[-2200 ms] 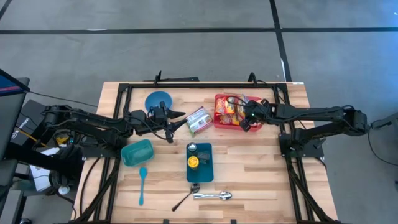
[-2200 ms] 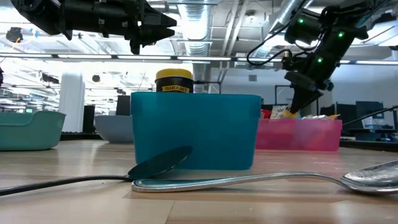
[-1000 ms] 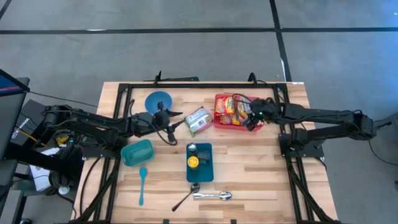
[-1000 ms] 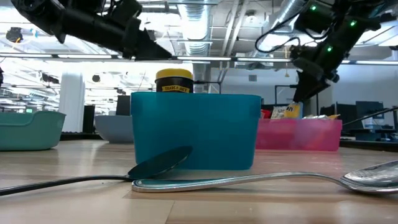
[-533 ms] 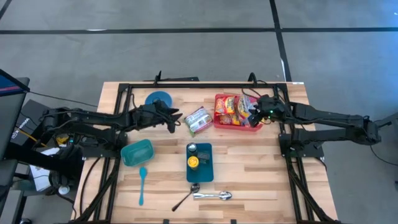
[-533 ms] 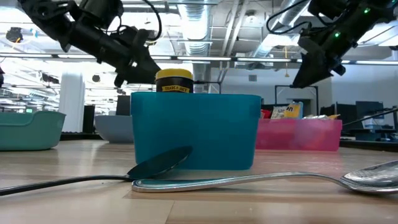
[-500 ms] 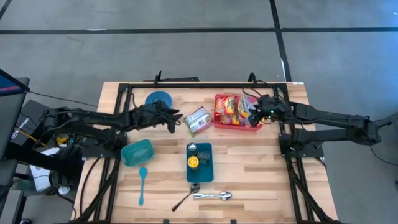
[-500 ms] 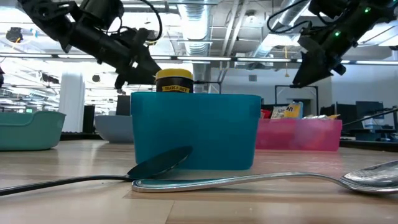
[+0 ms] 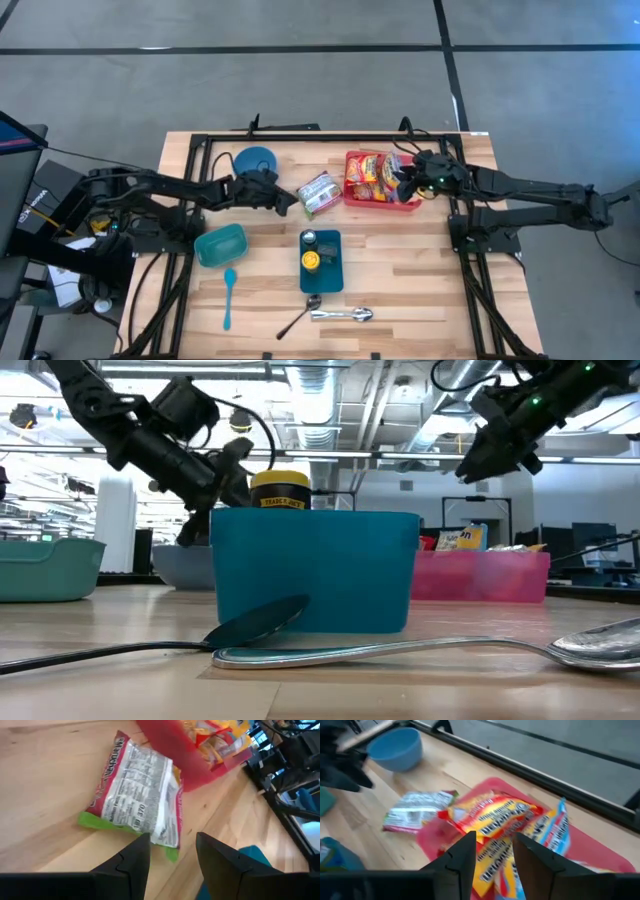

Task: Pick & Place Food Item
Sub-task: Put the green noodle pack into the red bin

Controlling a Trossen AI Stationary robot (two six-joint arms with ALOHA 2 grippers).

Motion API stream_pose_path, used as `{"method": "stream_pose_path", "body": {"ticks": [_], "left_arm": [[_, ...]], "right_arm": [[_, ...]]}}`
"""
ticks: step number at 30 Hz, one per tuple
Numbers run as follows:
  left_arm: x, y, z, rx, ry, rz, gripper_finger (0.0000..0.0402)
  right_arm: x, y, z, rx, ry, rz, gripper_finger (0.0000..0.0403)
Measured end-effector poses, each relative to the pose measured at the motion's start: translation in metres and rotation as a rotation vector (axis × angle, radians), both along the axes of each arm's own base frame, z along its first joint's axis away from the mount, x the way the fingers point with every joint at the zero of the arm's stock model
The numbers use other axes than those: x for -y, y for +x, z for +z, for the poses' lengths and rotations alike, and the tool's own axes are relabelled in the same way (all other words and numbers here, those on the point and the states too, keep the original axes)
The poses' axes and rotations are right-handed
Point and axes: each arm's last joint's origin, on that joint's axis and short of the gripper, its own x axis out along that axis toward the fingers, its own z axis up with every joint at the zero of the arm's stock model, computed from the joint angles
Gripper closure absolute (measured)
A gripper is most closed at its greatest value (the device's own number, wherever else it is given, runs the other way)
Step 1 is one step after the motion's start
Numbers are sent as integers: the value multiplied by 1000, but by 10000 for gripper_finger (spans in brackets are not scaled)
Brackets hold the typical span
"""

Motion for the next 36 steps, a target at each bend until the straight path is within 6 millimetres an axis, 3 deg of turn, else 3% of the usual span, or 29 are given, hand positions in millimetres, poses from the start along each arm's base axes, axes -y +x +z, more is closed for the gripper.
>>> {"method": "stream_pose_path", "body": {"ticks": [6,17,23,31,36], "left_arm": [[-12,-3,-7,-26,-44,47,247],[-13,-5,-10,-74,-13,53,247],[-12,-5,-10,-105,86,-9,247],[1,2,-7,-151,407,-271,247],[4,3,-6,-151,428,-304,247]], "right_arm": [[-5,3,3,30,-12,40,280],[-7,5,4,45,-22,54,280],[-6,7,7,64,-47,67,280],[-6,7,7,58,-48,68,280],[-6,7,6,57,-47,68,280]]}}
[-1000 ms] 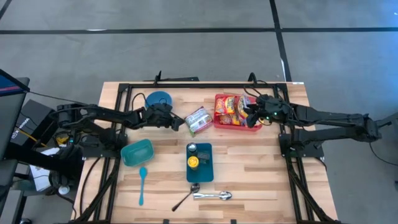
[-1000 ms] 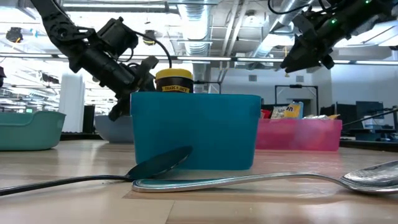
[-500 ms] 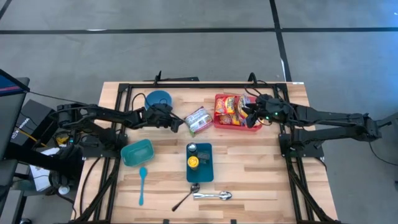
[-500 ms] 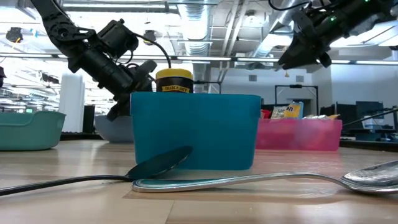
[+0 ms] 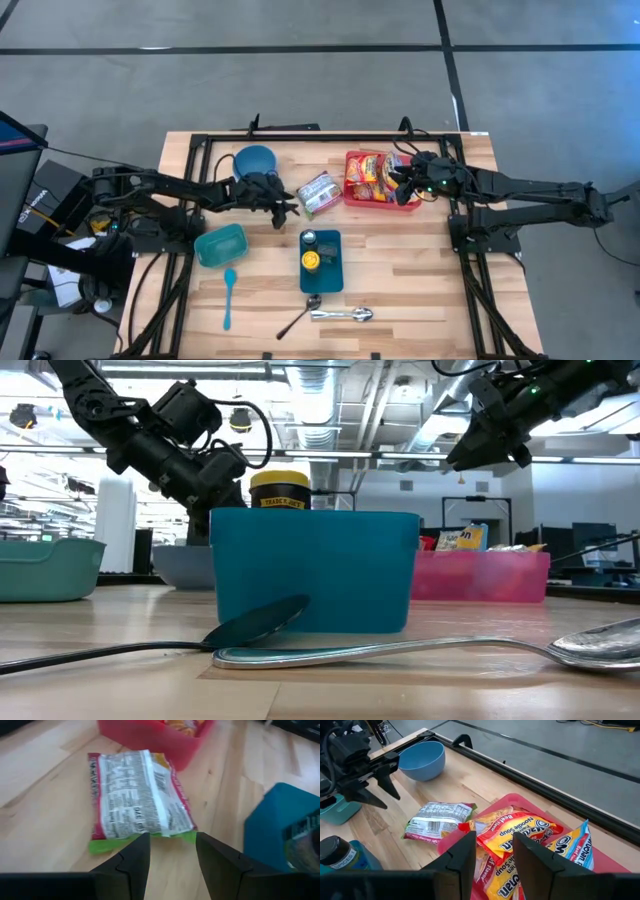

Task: Pick & Place Food Item
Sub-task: Put the green noodle pack into the red bin

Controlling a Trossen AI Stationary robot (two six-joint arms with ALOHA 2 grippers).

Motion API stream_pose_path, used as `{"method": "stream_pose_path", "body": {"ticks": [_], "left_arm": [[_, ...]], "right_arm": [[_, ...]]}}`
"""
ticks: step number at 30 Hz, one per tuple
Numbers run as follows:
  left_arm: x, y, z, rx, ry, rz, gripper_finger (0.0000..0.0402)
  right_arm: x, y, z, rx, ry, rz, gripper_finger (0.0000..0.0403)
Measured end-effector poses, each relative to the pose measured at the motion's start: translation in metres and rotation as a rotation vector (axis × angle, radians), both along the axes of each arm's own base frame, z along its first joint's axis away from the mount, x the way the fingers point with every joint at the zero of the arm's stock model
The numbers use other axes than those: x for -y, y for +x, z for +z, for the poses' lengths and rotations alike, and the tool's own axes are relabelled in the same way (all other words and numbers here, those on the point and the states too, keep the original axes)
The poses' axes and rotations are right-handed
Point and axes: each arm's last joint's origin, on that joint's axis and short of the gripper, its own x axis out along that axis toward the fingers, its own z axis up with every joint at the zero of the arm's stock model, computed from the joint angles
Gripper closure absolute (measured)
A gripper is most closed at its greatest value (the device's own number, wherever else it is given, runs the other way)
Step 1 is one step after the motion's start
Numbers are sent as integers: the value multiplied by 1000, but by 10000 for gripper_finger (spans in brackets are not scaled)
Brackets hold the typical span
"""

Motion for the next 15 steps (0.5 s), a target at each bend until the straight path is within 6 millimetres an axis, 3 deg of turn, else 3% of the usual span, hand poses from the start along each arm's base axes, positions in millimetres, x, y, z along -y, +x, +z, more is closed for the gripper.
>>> {"method": "stream_pose_path", "body": {"ticks": [11,15], "left_arm": [[-1,3,5,54,22,19,191],[-3,5,-3,36,23,25,182]], "right_arm": [[0,0,0,0,0,0,280],[0,0,0,0,0,0,280]]}}
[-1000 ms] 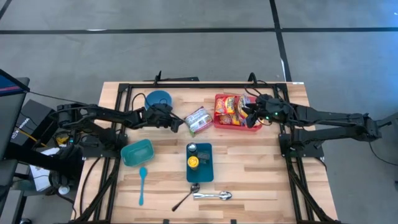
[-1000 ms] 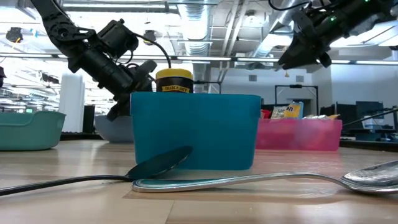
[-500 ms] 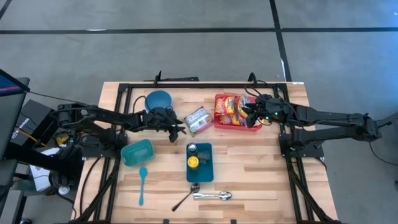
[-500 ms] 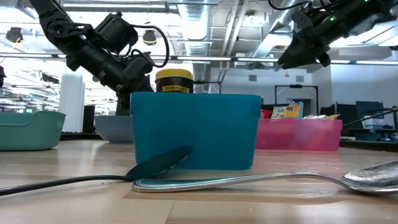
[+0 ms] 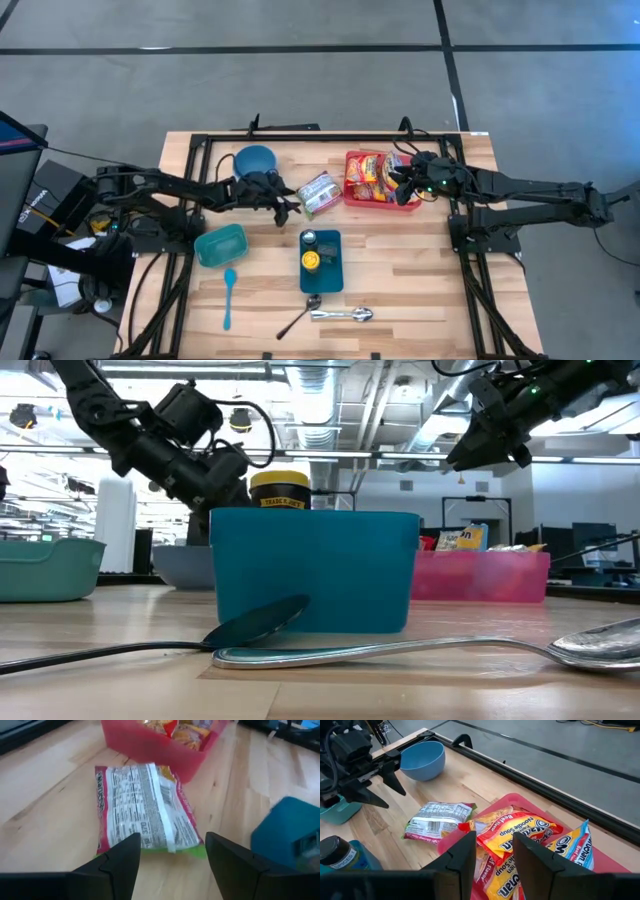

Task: Pick & Place Food Item
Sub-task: Put the green noodle pack into the red bin

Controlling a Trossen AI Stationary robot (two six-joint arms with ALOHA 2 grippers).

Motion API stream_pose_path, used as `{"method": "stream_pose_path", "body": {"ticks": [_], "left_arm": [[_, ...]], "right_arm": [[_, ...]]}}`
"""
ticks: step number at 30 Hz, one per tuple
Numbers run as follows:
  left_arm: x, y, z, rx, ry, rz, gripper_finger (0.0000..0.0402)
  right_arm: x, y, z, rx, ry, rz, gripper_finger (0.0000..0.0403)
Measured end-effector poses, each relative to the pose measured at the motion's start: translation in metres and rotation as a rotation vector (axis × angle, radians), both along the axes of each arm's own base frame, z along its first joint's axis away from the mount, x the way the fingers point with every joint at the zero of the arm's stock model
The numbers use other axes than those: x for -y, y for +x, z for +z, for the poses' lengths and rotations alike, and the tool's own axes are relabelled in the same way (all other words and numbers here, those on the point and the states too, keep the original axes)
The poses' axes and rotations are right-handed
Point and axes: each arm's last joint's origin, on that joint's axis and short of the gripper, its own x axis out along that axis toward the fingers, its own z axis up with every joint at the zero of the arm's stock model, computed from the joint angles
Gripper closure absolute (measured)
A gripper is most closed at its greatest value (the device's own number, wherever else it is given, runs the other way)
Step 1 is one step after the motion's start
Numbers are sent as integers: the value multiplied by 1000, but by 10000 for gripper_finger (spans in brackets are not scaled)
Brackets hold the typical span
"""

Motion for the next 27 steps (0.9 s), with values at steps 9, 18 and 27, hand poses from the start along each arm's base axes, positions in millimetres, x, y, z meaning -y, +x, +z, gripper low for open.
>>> {"method": "stream_pose_path", "body": {"ticks": [9,18,27], "left_arm": [[-9,19,-15,-65,113,-56,183],[-24,10,-23,-174,79,-3,185],[-27,8,-24,-194,101,-41,180]], "right_arm": [[-2,0,0,-5,0,15,280],[-7,1,0,-16,-16,51,280],[-7,1,0,-15,-16,51,280]]}}
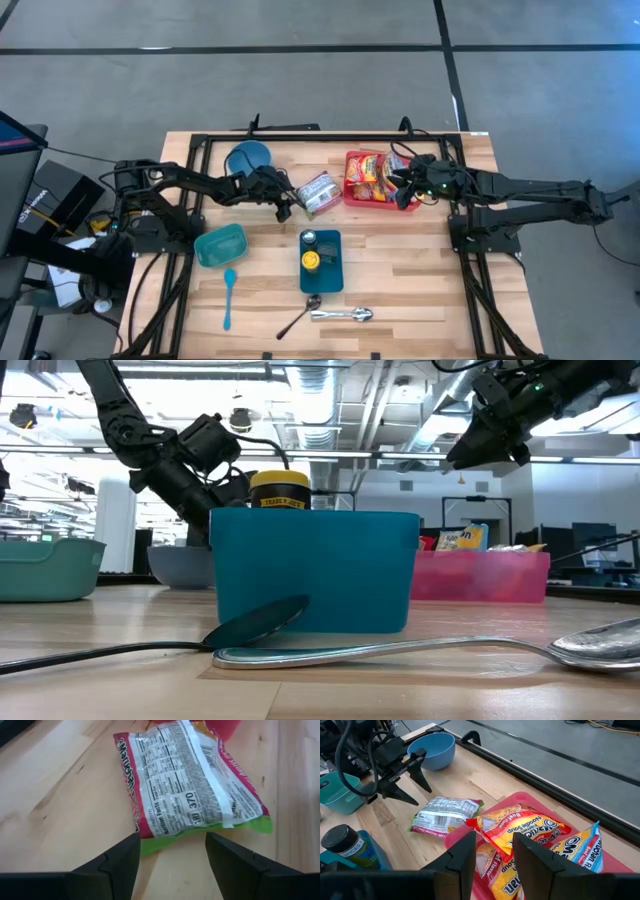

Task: Pick & Place Food Item
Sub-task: Put the green noodle pack into the red bin

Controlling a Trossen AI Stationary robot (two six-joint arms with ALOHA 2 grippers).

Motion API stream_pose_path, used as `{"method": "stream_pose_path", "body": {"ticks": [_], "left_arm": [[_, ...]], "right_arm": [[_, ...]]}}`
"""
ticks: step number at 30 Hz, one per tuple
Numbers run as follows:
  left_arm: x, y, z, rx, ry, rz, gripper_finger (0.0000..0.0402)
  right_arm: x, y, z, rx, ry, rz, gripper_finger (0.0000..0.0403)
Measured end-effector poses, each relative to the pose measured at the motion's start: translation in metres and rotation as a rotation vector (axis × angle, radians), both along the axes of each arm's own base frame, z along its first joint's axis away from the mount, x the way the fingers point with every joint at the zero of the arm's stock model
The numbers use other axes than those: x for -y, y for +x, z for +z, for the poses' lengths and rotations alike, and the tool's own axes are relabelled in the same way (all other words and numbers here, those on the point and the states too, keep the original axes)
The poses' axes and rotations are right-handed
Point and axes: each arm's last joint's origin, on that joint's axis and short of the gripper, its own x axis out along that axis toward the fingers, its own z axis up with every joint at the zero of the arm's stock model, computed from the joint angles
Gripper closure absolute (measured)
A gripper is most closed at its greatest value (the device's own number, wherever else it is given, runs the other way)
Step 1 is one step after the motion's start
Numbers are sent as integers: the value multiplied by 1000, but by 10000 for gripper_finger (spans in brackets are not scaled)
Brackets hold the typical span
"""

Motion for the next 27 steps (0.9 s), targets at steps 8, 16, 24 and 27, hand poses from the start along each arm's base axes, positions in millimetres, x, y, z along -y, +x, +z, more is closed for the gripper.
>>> {"method": "stream_pose_path", "body": {"ticks": [8,16,24,27], "left_arm": [[-1,4,1,41,14,0,182],[-2,7,-12,-10,97,-75,185],[-7,4,-10,-18,117,-74,185],[-7,4,-13,-25,94,-89,183]], "right_arm": [[0,0,0,0,0,0,280],[0,0,0,1,0,0,280],[0,0,0,0,0,0,280],[0,0,0,0,0,0,280]]}}
